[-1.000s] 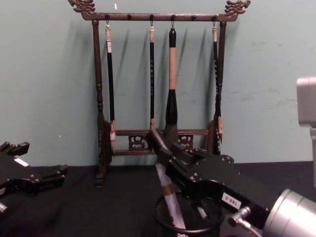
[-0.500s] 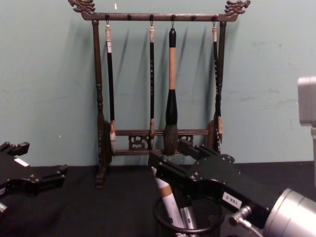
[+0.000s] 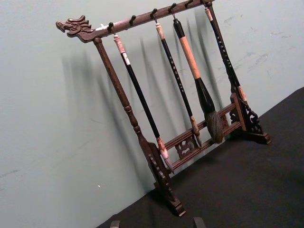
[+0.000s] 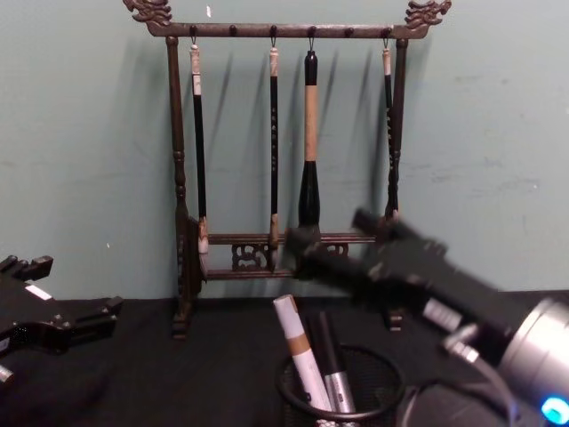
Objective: Pick up the water-based marker from the table and place it into the pen holder.
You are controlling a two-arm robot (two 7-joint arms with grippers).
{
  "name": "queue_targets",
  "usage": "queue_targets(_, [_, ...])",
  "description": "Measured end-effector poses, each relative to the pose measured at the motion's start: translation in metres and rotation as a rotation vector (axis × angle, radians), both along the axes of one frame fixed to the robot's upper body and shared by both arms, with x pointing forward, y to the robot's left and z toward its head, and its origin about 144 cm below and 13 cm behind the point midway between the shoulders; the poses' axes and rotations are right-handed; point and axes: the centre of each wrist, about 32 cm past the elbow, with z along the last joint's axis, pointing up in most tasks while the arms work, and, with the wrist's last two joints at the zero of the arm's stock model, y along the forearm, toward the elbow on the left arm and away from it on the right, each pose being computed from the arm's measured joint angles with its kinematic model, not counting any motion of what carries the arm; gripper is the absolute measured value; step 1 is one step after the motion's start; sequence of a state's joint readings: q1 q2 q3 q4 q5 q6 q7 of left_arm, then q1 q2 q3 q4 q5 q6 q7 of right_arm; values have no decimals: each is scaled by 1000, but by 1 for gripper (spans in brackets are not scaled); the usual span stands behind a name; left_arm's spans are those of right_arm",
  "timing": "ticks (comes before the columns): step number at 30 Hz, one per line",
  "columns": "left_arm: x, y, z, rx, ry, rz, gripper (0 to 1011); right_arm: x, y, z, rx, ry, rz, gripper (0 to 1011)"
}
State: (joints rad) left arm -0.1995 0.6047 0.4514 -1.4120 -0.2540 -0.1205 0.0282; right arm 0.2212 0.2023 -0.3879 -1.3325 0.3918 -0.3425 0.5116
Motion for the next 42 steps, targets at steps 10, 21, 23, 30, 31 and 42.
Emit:
queue_targets(10, [0,0,0,0,0,0,1001,-7,-37,18,-30,31,-249,1002])
queue_targets(21, [0,0,0,0,0,0,1001,-22,-72,7,-196,150,-448,1002])
queue_targets(23, [0,0,0,0,0,0,1001,-24,-75,2,-234,168,-464,1002])
queue_targets(30, [0,0,0,0,0,0,1001,-27,-77,-9,-310,212,-479,1002])
queue_targets(31, [0,0,0,0,0,0,1001,-27,-77,-11,-315,216,-480,1002])
queue_targets(42, [0,0,0,0,0,0,1001,-27,-76,-12,-324,221,-480,1002])
